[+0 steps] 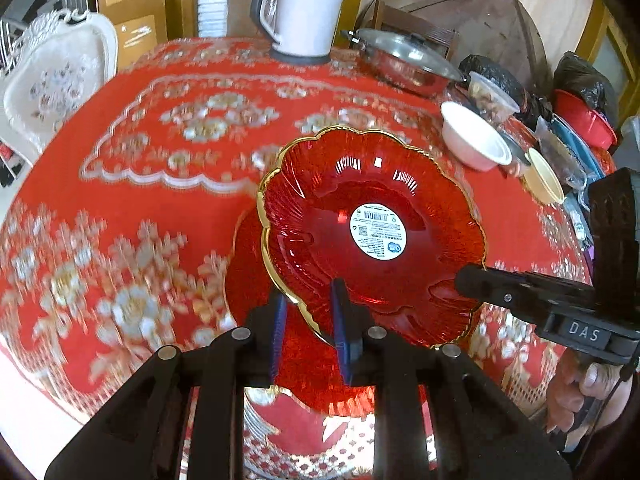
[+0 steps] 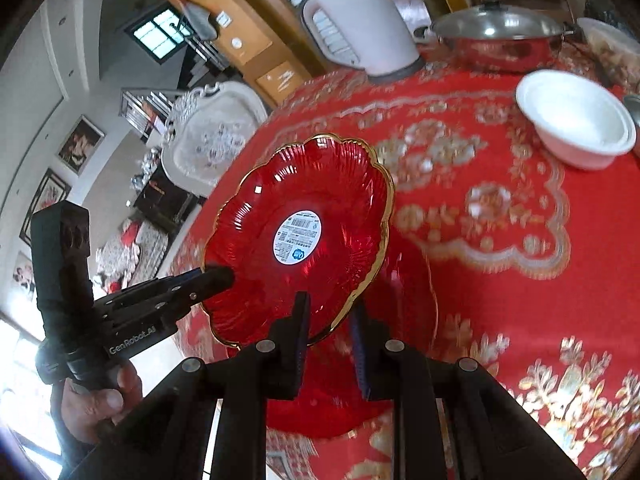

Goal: Organize plates and bowls
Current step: 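Lift the red stickered plate with the left gripper over the red bowl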

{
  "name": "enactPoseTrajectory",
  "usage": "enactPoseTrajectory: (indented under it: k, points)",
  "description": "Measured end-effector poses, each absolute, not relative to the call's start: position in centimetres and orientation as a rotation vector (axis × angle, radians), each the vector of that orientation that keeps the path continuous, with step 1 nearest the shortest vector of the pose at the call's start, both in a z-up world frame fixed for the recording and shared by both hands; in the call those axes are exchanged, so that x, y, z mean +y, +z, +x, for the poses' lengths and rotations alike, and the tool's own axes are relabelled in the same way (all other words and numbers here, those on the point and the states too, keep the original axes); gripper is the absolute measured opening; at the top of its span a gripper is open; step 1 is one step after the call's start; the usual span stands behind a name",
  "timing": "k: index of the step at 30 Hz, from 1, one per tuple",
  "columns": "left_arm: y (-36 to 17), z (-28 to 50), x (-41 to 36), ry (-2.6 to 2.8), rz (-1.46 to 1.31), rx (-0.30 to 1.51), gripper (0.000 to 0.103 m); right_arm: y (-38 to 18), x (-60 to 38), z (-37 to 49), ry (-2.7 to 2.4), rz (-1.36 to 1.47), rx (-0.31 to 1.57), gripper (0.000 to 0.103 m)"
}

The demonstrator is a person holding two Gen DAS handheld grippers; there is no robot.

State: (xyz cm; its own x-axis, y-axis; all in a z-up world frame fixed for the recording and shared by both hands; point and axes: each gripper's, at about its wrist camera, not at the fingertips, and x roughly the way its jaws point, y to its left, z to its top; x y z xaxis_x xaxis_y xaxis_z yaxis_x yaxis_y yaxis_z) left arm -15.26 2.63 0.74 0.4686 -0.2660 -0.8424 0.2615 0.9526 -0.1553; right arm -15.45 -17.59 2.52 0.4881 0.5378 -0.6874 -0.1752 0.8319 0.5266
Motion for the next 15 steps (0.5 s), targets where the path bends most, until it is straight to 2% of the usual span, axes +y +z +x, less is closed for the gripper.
enactPoseTrajectory:
  k: [7,15]
  points:
    - [-2.1,-15.6,2.6,-0.304,-0.008,1.087,0.02,-1.0,-16.9,-16.4,0.46,0.378,1.059,0.02]
    - [-2.5,-15.5,2.7,-0.309,-0.011,1.093,0.02,-1.4,-16.7,-15.8,0.463,0.369,1.076,0.019]
